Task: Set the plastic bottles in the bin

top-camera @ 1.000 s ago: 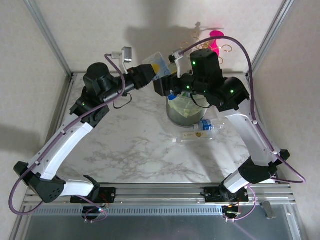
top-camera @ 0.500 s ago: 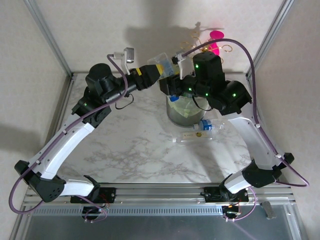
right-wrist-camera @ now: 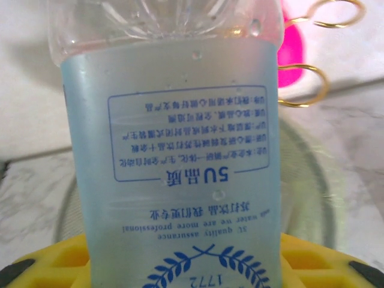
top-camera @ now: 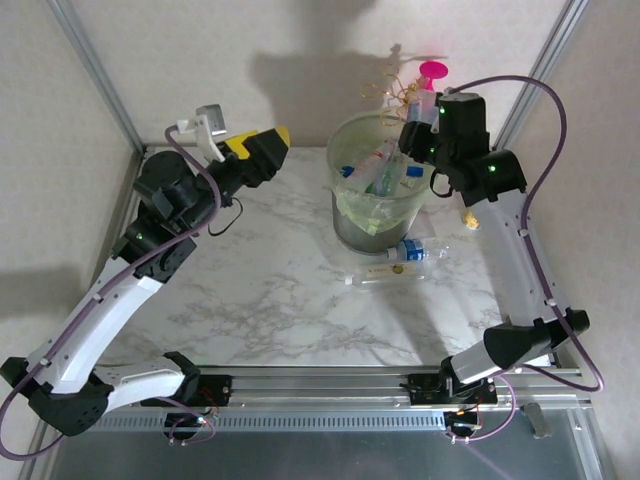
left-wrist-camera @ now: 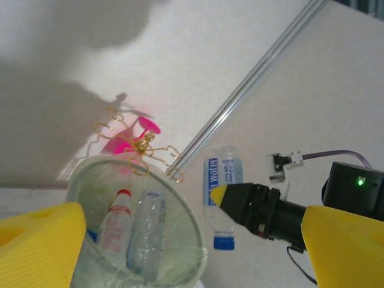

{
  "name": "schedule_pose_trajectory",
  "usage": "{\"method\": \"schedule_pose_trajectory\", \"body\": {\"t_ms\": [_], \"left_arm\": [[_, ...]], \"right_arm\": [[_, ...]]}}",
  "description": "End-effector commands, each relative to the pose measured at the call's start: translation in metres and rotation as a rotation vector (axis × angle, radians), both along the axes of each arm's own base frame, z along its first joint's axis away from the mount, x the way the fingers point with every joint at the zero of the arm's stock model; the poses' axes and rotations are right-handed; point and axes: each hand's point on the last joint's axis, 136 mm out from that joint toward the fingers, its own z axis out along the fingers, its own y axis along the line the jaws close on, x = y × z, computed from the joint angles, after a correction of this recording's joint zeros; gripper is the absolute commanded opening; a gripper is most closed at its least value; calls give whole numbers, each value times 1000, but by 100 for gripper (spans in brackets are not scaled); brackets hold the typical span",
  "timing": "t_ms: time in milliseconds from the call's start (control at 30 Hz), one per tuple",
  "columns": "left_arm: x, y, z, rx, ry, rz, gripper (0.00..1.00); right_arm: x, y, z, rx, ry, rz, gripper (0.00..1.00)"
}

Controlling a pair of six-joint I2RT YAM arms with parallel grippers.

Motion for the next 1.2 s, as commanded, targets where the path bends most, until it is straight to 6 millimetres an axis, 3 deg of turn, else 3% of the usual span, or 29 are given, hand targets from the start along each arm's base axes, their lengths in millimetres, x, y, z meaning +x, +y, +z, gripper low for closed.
{"method": "schedule_pose_trajectory", "body": {"t_ms": [0, 100, 300, 700, 933, 1167], "left_arm": [[8, 4, -21, 30, 32, 39, 92], [6, 6, -25, 41, 35, 42, 92], [3, 16, -32, 66, 44, 72, 92], [0, 30, -43, 72, 62, 110, 92], [3, 27, -44, 76, 65, 103, 92], [6, 28, -46, 84, 67, 111, 92]], "right_arm": [[22, -11, -22, 22, 44, -109, 38], [34, -18, -40, -3, 100, -180, 37], [41, -22, -70, 18, 184, -255, 35], [25, -6, -127, 48, 358, -268, 34], [27, 2, -134, 73, 382, -245, 48], [28, -7, -108, 63, 328, -275, 65]]}}
